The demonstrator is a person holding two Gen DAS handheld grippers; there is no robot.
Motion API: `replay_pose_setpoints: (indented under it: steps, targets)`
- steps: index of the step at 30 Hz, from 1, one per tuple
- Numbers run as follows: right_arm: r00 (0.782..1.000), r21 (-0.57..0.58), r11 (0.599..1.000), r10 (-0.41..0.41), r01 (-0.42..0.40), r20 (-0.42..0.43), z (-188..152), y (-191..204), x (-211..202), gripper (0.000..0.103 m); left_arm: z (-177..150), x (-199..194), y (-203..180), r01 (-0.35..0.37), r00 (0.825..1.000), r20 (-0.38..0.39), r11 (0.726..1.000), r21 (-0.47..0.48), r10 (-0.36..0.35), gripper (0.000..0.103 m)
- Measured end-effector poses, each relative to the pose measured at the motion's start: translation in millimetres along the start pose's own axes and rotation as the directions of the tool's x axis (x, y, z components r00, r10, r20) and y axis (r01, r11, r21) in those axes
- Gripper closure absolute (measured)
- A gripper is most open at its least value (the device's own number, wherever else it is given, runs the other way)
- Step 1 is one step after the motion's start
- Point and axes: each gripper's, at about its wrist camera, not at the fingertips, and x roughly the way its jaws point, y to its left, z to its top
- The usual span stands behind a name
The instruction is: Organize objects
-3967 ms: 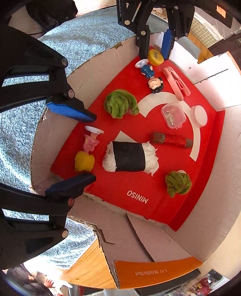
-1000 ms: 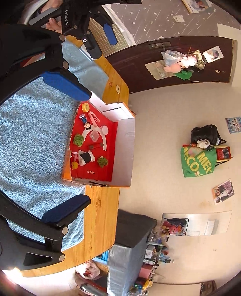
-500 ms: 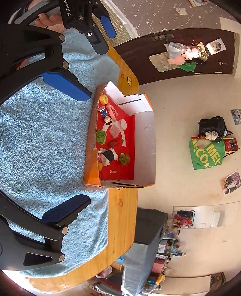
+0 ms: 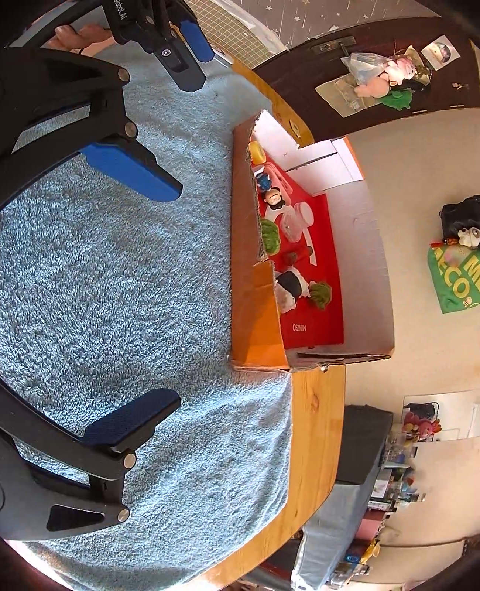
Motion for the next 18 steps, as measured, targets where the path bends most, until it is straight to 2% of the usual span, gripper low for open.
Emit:
replay_pose_setpoints:
  steps: [7, 18]
  targets:
    - [0.999, 0.015, 1.000, -0.005, 0.005, -0.047, -5, -5, 14, 0.000, -6, 22, 0, -0.024, 0.997, -0.069, 1.000, 0.005, 0.024, 0.000]
    - [0.997, -0.010, 0.999, -0.035, 0.035, -0.070, -5, -3, 19, 0.000, -11, 36, -4, -0.060, 0.991, -0.118, 0.998, 0.022, 0.062, 0.000]
